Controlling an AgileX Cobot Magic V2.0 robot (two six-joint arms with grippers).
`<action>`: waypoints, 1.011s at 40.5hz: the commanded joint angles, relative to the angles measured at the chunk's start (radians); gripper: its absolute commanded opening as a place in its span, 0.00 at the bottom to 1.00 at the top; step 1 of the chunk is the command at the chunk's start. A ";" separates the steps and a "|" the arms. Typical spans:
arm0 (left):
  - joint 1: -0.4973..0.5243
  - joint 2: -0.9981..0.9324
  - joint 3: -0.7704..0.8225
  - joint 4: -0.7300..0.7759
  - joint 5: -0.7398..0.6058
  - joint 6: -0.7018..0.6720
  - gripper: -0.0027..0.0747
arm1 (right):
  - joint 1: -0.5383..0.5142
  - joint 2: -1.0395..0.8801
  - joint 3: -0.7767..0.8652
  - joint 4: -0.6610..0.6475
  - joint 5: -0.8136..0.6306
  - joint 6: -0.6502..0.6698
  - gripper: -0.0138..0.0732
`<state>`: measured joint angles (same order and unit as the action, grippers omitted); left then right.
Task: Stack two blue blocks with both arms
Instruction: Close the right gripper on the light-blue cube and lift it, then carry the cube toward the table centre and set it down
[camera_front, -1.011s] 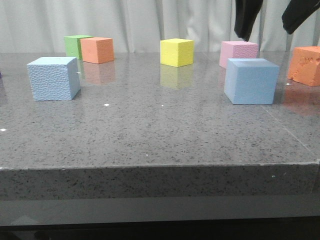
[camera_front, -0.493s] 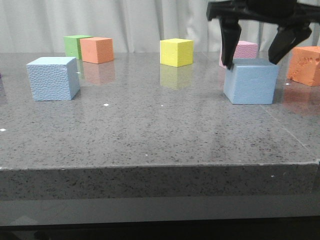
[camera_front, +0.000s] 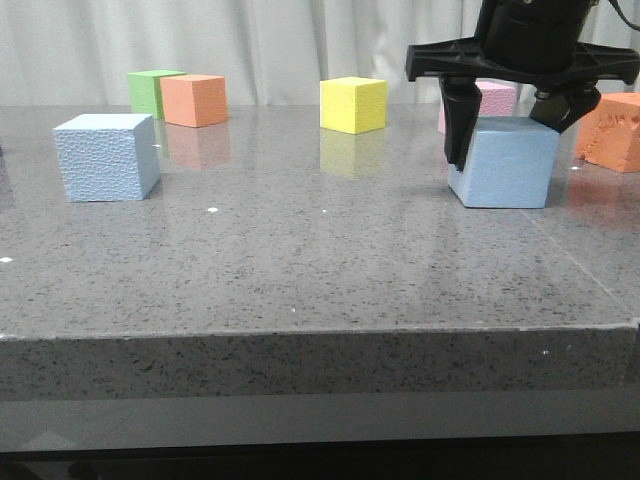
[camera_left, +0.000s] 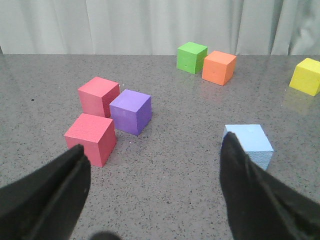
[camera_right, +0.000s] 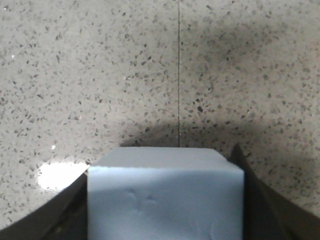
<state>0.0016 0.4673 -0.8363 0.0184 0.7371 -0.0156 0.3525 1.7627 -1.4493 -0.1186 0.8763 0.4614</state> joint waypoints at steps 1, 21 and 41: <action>-0.005 0.013 -0.031 0.001 -0.078 0.001 0.72 | -0.002 -0.076 -0.035 -0.002 -0.023 -0.001 0.69; -0.005 0.013 -0.031 0.001 -0.074 0.001 0.72 | 0.170 -0.027 -0.227 -0.065 0.050 0.109 0.69; -0.005 0.013 -0.031 0.001 -0.074 0.001 0.72 | 0.258 0.215 -0.488 -0.098 0.160 0.227 0.70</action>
<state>0.0016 0.4673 -0.8363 0.0184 0.7371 -0.0156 0.6129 2.0276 -1.8996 -0.1940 1.0550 0.6836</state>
